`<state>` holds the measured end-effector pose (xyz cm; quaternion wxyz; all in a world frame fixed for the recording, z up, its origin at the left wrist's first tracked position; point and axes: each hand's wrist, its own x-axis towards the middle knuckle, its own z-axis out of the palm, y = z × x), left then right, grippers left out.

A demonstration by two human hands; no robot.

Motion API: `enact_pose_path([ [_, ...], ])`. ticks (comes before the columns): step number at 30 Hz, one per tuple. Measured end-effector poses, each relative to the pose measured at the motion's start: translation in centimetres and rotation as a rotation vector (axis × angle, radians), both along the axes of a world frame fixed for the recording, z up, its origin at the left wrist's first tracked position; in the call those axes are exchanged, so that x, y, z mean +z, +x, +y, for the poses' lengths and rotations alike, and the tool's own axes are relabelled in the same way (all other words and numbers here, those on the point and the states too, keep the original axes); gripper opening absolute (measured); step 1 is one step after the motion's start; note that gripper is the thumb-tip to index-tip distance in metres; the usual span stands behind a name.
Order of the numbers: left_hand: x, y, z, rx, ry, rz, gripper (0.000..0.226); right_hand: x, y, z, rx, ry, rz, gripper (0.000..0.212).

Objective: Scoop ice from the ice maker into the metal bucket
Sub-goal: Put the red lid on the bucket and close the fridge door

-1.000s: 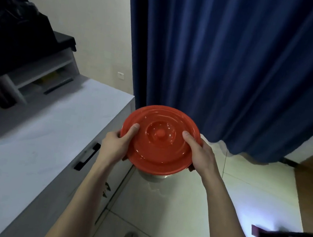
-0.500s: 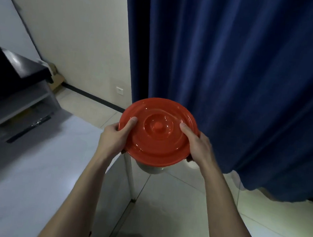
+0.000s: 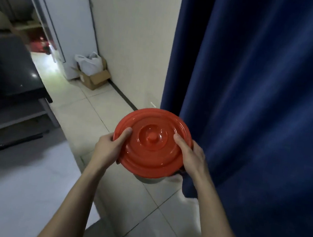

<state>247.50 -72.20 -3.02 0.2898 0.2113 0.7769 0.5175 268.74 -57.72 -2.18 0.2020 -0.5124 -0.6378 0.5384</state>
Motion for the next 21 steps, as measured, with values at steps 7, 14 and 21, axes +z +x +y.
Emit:
enact_pose_path([
  [7, 0.2, -5.4, 5.2, 0.256, 0.021, -0.003, 0.074, 0.5, -9.8, 9.9, 0.262, 0.010, 0.044, 0.062],
  [14, -0.4, -14.4, 8.6, 0.442, 0.001, 0.003, 0.072, -0.3, -22.1, 15.9, 0.445, 0.039, 0.024, 0.062],
  [21, 0.9, -23.8, 12.2, 0.516, -0.021, 0.012, 0.065, 0.7, -34.0, 20.8, 0.492, 0.034, 0.026, 0.068],
])
